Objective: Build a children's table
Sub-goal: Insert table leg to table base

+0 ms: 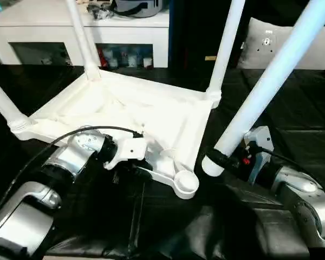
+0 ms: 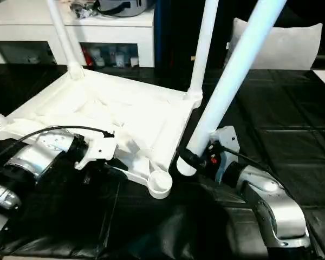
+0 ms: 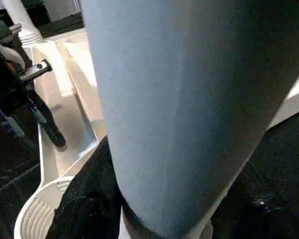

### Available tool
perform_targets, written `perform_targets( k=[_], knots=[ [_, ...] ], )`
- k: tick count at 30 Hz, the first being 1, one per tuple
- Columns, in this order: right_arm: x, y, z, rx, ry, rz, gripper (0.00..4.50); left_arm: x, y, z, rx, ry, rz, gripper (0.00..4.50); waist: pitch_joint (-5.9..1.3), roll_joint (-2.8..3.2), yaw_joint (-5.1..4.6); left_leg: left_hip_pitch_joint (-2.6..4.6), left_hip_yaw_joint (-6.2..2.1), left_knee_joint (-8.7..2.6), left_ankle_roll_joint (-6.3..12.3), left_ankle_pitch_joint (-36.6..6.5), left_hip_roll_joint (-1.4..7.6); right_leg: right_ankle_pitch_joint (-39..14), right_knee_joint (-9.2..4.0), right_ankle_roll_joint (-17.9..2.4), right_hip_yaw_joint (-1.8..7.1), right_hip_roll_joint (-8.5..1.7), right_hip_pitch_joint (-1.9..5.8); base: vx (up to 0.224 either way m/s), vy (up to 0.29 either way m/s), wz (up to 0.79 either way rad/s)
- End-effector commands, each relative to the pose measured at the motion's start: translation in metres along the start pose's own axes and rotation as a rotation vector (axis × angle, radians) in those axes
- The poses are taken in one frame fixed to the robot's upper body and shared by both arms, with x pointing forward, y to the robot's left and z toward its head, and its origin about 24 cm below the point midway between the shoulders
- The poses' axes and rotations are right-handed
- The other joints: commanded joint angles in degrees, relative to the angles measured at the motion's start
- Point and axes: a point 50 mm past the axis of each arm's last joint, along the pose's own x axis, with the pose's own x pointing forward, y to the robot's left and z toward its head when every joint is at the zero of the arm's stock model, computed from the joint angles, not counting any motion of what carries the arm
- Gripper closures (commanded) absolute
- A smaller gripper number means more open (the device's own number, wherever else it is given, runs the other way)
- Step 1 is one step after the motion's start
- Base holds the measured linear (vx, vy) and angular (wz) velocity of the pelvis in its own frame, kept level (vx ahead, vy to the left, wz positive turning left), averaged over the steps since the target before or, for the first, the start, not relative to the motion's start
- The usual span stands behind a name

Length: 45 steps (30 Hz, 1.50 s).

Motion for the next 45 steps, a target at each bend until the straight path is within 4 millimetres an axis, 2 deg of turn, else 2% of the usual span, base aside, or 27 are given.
perform_targets(
  k=[1, 2, 8, 11, 12, 14, 16, 18, 22, 26, 31, 34, 35, 37, 40, 45],
  knots=[
    [0.002, 0.002, 0.007, -0.024, -0.013, 0.023, 2.60, -0.004, 0.005, 0.003, 0.003, -0.009, 0.014, 3.90, -3.95, -0.95, 0.08, 2.11, -1.91, -4.03, 1.19, -10.48, 5.24, -1.38, -3.95, -14.96, 2.01, -5.92, 1.22, 0.000, 0.000, 0.00],
    [0.003, 0.002, 0.007, -0.026, -0.012, 0.025, 2.60, -0.003, 0.005, 0.003, -0.006, -0.017, 0.011, 4.15, -3.96, -0.96, 0.08, 2.09, -1.89, -4.02, 1.30, -10.17, 5.25, -1.40, -3.89, -15.04, 1.99, -5.86, 1.23, 0.000, 0.000, 0.00],
    [0.005, 0.003, 0.009, -0.027, -0.021, 0.032, 2.60, 0.003, 0.006, 0.002, -0.094, -0.075, 0.035, 4.43, -3.93, -1.08, -0.12, 1.97, -1.86, -3.91, 1.90, -9.62, 5.20, -0.92, -3.91, -15.60, 1.96, -5.92, 1.36, 0.000, 0.000, 0.00],
    [0.006, 0.001, 0.018, -0.006, -0.060, 0.015, 2.60, 0.011, 0.008, -0.005, -0.222, -0.052, 0.138, 4.50, -3.94, -0.86, -0.41, 1.98, -1.95, -3.88, 1.97, -9.81, 5.20, -1.12, -3.83, -15.92, 1.94, -5.90, 1.45, 0.000, 0.000, 0.00],
    [0.006, 0.000, 0.018, -0.007, -0.062, 0.014, 2.60, 0.013, 0.009, -0.004, -0.245, -0.063, 0.160, 4.50, -3.86, -1.00, -0.54, 1.96, -2.00, -3.87, 1.92, -10.03, 5.17, -1.59, -3.94, -16.13, 1.90, -5.89, 1.45, 0.000, 0.000, 0.00],
    [0.007, 0.000, 0.021, -0.012, -0.064, 0.011, 2.60, 0.019, 0.012, 0.001, -0.330, -0.099, 0.237, 4.50, -3.86, -0.90, -0.82, 2.03, -1.99, -3.82, 1.86, -9.82, 5.27, -1.30, -3.86, -16.59, 1.89, -5.87, 1.56, 0.000, 0.000, 0.00],
    [0.007, 0.000, 0.022, -0.015, -0.064, 0.008, 2.60, 0.022, 0.013, 0.004, -0.369, -0.109, 0.273, 4.50, -3.94, -1.09, -1.10, 1.76, -2.07, -3.77, 2.39, -8.99, 5.19, -0.66, -3.84, -16.70, 1.85, -5.84, 1.85, 0.000, 0.000, 0.00],
    [0.008, -0.001, 0.023, -0.019, -0.063, -0.001, 2.60, 0.029, 0.011, 0.008, -0.371, -0.110, 0.308, 4.50, -3.98, -1.20, -1.62, 1.47, -2.06, -3.54, 3.86, -7.24, 4.91, 1.54, -3.89, -16.78, 1.79, -5.65, 1.97, 0.000, 0.000, 0.00],
    [0.010, -0.002, 0.023, -0.019, -0.058, -0.007, 2.60, 0.038, 0.007, 0.015, -0.356, -0.147, 0.310, 4.50, -3.91, -1.04, -1.77, 1.52, -1.96, -3.40, 4.64, -7.37, 4.85, 0.27, -4.26, -16.50, 1.82, -5.59, 1.85, 0.000, 0.000, 0.00],
    [0.012, -0.002, 0.023, -0.021, -0.050, -0.010, 2.60, 0.049, -0.004, 0.024, -0.295, -0.185, 0.264, 4.50, -3.78, -0.77, -1.50, 1.98, -2.11, -3.92, 3.01, -10.24, 5.32, -3.29, -4.49, -15.49, 1.87, -5.38, 1.50, 0.000, 0.000, 0.00],
    [0.014, -0.004, 0.025, -0.025, -0.054, -0.022, 2.60, 0.051, -0.011, 0.023, -0.237, -0.188, 0.244, 4.50, -3.85, -0.78, -1.29, 1.90, -2.07, -3.93, 2.35, -10.34, 5.13, -2.60, -4.46, -14.86, 1.94, -5.49, 1.50, 0.000, 0.000, 0.00],
    [0.015, -0.005, 0.025, -0.022, -0.052, -0.024, 2.60, 0.052, -0.011, 0.023, -0.272, -0.228, 0.241, 4.50, -3.81, -0.99, -1.31, 1.81, -1.97, -3.90, 2.46, -10.08, 5.03, -2.41, -4.48, -14.73, 1.97, -5.49, 1.53, 0.000, 0.000, 0.00],
    [0.016, -0.006, 0.025, -0.023, -0.049, -0.025, 2.60, 0.053, -0.011, 0.022, -0.300, -0.239, 0.235, 4.22, -3.81, -0.95, -1.26, 1.82, -2.00, -3.88, 2.50, -10.02, 5.04, -2.91, -4.53, -14.60, 1.95, -5.52, 1.49, 0.000, 0.000, 0.00],
    [0.017, -0.006, 0.024, -0.025, -0.044, -0.027, 2.60, 0.055, -0.010, 0.021, -0.327, -0.252, 0.238, 3.95, -3.79, -0.85, -1.31, 1.83, -1.98, -3.90, 2.50, -10.01, 5.00, -3.20, -4.50, -14.54, 1.93, -5.41, 1.41, 0.000, 0.000, 0.00],
    [0.018, -0.006, 0.024, -0.026, -0.044, -0.027, 2.60, 0.056, -0.008, 0.020, -0.320, -0.246, 0.266, 3.86, -3.81, -0.84, -1.28, 1.93, -1.99, -3.92, 2.22, -10.85, 5.04, -4.04, -4.67, -14.74, 1.94, -5.42, 1.34, 0.000, 0.000, 0.00],
    [0.019, -0.005, 0.025, -0.029, -0.045, -0.020, 2.60, 0.059, -0.007, 0.018, -0.326, -0.242, 0.255, 3.77, -3.68, -0.88, -0.98, 2.02, -2.09, -4.24, 1.18, -12.47, 5.20, -6.16, -4.75, -13.80, 2.04, -5.52, 1.22, 0.000, 0.000, 0.00]
  ],
)
